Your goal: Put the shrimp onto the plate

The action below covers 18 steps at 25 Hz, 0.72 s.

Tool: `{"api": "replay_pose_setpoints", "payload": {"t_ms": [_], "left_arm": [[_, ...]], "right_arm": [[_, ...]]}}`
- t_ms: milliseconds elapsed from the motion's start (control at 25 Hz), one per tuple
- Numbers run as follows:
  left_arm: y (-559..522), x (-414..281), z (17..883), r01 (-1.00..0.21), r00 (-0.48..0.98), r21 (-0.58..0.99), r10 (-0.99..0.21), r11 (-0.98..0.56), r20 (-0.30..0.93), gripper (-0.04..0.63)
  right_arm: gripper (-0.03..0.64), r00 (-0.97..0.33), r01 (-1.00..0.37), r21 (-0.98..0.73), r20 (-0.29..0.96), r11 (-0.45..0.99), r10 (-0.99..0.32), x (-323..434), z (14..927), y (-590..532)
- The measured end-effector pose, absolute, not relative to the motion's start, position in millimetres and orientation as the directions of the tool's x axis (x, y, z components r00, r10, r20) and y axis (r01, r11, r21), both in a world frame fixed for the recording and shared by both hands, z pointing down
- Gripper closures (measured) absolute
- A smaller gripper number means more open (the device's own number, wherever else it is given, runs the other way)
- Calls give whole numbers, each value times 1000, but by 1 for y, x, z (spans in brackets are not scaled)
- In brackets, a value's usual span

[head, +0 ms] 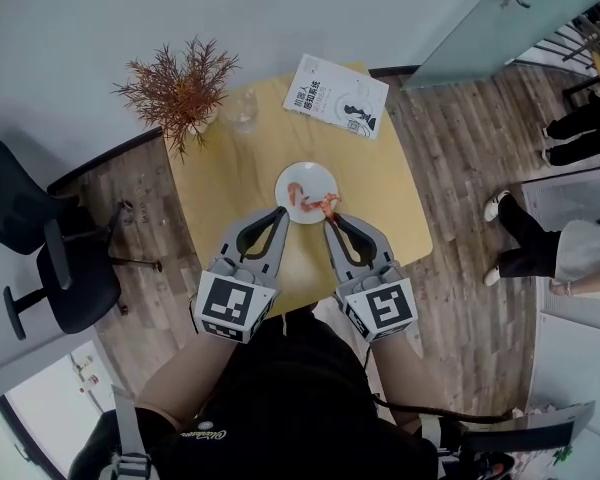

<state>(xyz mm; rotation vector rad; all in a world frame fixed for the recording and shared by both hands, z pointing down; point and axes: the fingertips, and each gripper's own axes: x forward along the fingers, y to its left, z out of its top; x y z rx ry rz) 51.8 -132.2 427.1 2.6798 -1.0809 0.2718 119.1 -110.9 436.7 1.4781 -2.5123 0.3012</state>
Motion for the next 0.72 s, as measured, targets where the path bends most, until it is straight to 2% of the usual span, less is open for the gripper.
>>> {"api": "replay_pose_setpoints", "payload": {"t_ms": [720], "left_arm": [[-136,40,441,-709,699,159,-658,-687,280,591]], "right_arm": [[580,-411,-859,26,562,512,-718,132,561,-168]]}}
